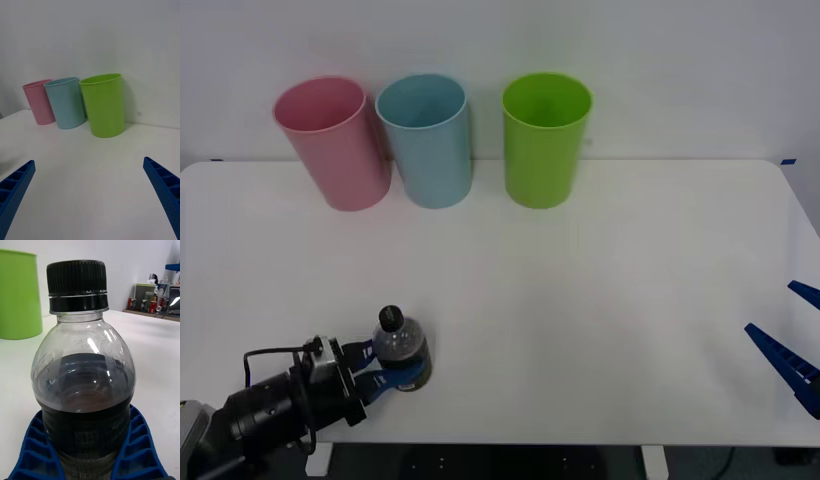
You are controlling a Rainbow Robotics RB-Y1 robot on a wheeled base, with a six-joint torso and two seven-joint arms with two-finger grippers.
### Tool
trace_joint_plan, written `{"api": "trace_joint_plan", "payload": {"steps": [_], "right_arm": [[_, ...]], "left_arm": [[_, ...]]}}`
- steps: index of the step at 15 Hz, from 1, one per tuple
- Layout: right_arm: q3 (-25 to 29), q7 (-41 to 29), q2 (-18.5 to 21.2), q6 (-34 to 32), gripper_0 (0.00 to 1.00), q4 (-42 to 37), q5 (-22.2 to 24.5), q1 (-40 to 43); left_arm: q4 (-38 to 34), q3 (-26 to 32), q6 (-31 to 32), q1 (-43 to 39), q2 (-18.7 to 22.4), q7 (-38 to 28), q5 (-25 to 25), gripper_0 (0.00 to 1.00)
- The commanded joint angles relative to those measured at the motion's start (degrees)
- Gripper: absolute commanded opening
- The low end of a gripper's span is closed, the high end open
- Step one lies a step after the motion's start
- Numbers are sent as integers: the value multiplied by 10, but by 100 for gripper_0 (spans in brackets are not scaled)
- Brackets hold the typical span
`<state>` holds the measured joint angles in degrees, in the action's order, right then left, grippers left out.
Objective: Grasp the object on the table and drop it into the matching bin: aluminum can to the light blue bin, PET bottle to the pink bin.
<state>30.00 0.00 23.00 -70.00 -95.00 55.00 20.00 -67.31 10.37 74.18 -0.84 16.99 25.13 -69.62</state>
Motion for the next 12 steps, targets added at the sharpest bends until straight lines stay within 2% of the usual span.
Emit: {"api": "trace_joint_plan", "payload": {"steps": [1, 7, 12], "right_arm": [[0, 0, 0, 0, 100, 0, 0, 0], [0, 0, 0, 0, 100, 0, 0, 0], [0, 0, 0, 0, 100, 0, 0, 0]], "left_arm": [[0, 10, 0, 0, 1, -3, 6, 0], [-7, 44, -4, -2, 4, -11, 54, 0], [-98, 47, -100, -51, 16, -35, 117, 0]]}}
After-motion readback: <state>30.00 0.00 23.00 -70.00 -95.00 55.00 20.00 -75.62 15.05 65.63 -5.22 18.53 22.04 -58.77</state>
